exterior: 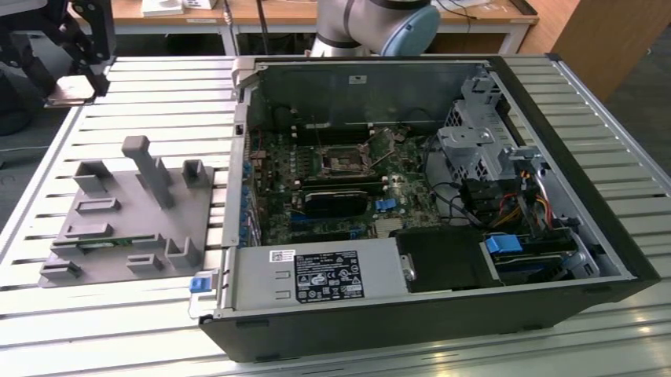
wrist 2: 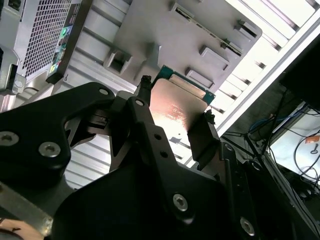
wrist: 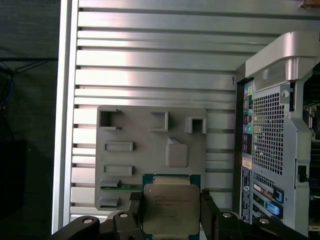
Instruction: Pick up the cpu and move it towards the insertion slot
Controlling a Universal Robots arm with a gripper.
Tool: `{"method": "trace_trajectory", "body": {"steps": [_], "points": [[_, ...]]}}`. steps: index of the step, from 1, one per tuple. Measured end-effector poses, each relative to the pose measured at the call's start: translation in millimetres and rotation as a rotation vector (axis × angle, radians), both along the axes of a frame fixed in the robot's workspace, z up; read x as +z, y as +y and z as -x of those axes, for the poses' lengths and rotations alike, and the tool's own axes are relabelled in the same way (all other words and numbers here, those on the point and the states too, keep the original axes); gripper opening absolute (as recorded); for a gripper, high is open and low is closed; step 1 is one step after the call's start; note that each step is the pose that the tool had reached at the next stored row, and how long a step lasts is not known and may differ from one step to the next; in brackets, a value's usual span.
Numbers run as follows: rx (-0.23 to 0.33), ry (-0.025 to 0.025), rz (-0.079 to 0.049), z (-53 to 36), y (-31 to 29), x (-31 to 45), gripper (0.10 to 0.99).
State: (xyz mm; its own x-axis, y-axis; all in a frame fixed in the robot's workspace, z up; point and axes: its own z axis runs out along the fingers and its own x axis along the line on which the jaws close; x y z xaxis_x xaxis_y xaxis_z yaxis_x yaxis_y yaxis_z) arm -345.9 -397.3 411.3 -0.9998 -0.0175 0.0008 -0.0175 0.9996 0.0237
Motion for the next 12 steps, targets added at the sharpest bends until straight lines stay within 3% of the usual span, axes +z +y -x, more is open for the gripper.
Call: {"method": "trace_trajectory", "body": {"steps": [12], "points": [[0.0, 0.0, 0.0, -12.4, 0.0, 0.0, 0.541]]}}
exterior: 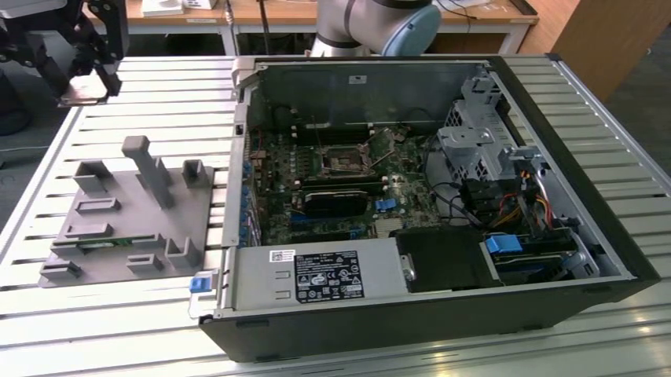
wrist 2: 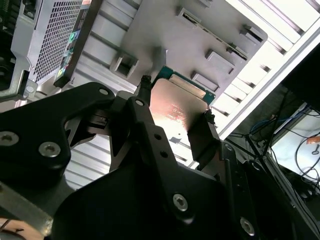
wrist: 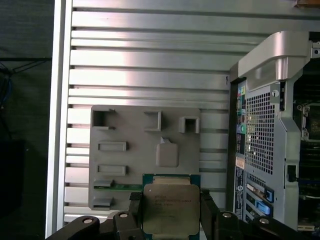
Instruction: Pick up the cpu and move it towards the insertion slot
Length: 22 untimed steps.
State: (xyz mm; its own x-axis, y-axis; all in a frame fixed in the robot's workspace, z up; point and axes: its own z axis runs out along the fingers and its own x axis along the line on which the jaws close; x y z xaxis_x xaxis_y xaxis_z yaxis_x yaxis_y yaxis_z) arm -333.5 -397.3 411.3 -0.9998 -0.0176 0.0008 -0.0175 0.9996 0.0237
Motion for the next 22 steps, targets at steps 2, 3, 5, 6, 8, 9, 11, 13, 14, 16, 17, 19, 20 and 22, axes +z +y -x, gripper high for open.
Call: {"method": "trace_trajectory", "body": {"steps": [2, 3, 5, 6, 8, 9, 11, 13, 14, 16, 17, 19, 20, 22], "points": [[0.0, 0.0002, 0.0, -1.6, 0.0, 0.1, 0.541], [0.0, 0.0, 0.0, -2.4, 0.0, 0.0, 0.541], [0.0, 0.0001, 0.0, -4.4, 0.0, 0.0, 0.541], [0.0, 0.0001, 0.0, -5.5, 0.0, 0.0, 0.541], [0.0, 0.0, 0.0, -7.7, 0.0, 0.0, 0.541], [0.0, 0.0001, 0.0, -9.0, 0.0, 0.0, 0.541], [0.0, 0.0001, 0.0, -11.9, 0.0, 0.0, 0.541], [0.0, 0.0001, 0.0, -14.8, 0.0, 0.0, 0.541], [0.0, 0.0001, 0.0, -16.4, 0.0, 0.0, 0.541], [0.0, 0.0001, 0.0, -19.4, 0.0, 0.0, 0.541], [0.0, 0.0001, 0.0, -20.8, 0.0, 0.0, 0.541], [0.0, 0.0001, 0.0, -23.8, 0.0, 0.0, 0.541], [0.0, 0.0, 0.0, -25.5, 0.0, 0.0, 0.541], [0.0, 0.0001, 0.0, -29.3, 0.0, 0.0, 0.541]]}}
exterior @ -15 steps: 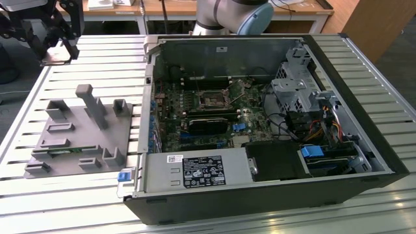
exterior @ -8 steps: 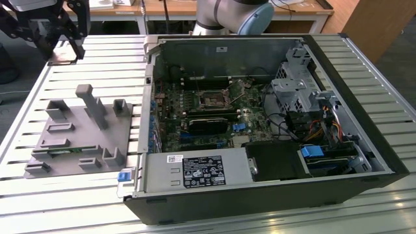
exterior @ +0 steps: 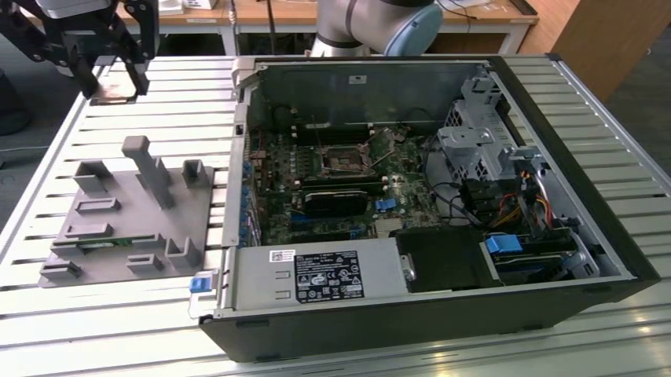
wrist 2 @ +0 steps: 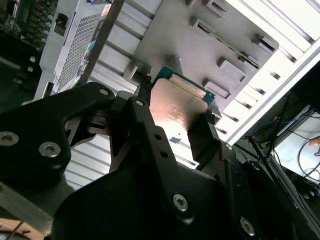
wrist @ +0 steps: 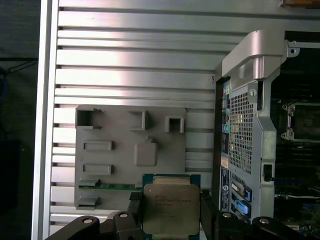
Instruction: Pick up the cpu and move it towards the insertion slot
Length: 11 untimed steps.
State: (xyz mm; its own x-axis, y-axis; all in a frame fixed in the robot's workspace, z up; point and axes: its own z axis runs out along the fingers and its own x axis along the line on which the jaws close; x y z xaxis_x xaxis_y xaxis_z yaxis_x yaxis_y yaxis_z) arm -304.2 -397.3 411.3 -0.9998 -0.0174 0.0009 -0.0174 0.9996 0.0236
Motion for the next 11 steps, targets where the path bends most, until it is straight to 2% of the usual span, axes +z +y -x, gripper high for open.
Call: {"method": "trace_trajectory", "body": {"steps": [11], "points": [[0.0, 0.0, 0.0, -14.1, 0.0, 0.0, 0.541]]}}
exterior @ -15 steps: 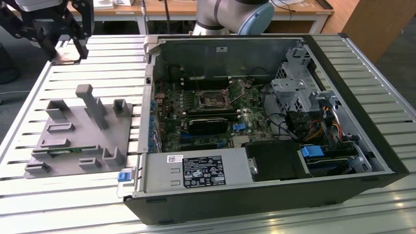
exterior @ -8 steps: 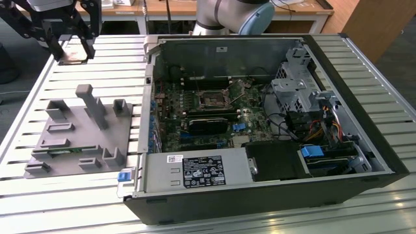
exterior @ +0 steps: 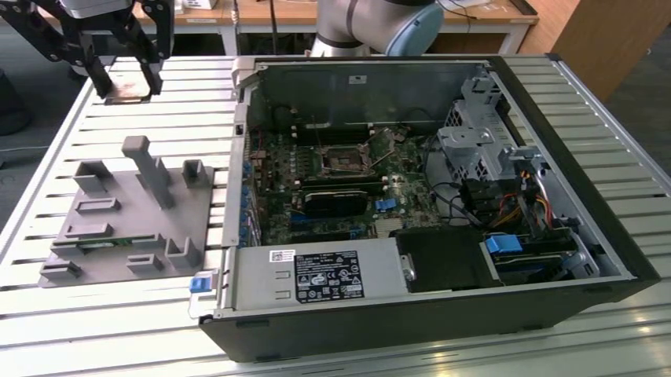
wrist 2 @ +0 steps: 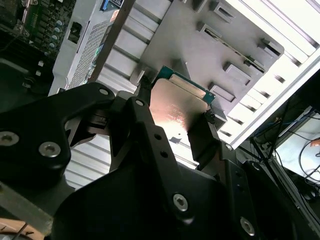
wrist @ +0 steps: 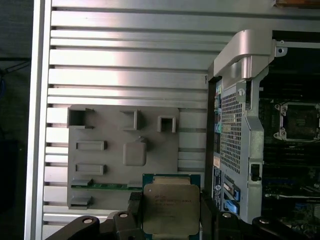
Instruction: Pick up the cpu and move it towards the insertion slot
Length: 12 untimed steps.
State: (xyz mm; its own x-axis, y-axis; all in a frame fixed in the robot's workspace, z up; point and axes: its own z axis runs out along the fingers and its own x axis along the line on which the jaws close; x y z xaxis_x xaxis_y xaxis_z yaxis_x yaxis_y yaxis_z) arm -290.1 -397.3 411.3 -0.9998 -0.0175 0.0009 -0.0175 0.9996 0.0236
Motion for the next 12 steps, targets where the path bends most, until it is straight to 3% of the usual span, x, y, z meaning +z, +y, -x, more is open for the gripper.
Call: {"method": "trace_trajectory", "body": {"steps": [12], "points": [[0.0, 0.0, 0.0, -12.9, 0.0, 0.0, 0.541]]}}
